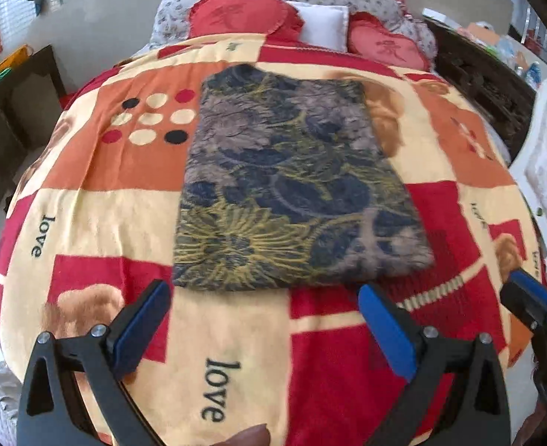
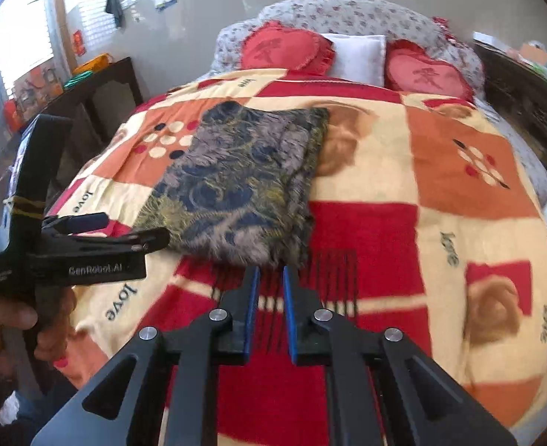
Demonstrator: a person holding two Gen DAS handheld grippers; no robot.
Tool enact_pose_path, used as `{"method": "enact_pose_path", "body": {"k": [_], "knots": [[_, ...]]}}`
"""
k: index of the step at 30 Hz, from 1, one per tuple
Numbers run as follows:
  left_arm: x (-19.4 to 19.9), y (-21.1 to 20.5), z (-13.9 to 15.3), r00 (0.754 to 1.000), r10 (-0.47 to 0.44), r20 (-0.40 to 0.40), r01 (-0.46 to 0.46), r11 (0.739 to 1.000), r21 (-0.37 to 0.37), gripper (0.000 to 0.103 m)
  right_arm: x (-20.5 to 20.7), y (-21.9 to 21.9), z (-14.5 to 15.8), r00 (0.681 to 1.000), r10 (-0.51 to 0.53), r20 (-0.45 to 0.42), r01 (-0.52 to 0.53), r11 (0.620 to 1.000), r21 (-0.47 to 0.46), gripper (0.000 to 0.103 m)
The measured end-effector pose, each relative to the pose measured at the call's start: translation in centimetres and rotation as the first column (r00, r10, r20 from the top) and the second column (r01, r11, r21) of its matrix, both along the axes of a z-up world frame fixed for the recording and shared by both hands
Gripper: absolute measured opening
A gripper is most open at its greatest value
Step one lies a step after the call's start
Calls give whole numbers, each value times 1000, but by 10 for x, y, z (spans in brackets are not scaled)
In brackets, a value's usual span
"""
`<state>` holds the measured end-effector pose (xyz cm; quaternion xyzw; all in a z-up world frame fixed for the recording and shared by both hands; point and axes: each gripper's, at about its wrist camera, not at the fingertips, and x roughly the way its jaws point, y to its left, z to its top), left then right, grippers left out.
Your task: Fold small clothes
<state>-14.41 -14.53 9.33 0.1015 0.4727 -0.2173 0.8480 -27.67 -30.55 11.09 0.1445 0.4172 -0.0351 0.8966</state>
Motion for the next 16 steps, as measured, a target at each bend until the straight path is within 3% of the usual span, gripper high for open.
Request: {"method": "enact_pose_path", "body": {"k": [10,16], "knots": [[-5,-3,13,1000,-9,-14,9,1000,-13,103,-6,-4,10,1000,-15,18,15,1000,3,22],[-7,0,19,1000,-4,0,4,998,-59,103,-6,-2,10,1000,-11,26,10,1000,11,22]]}}
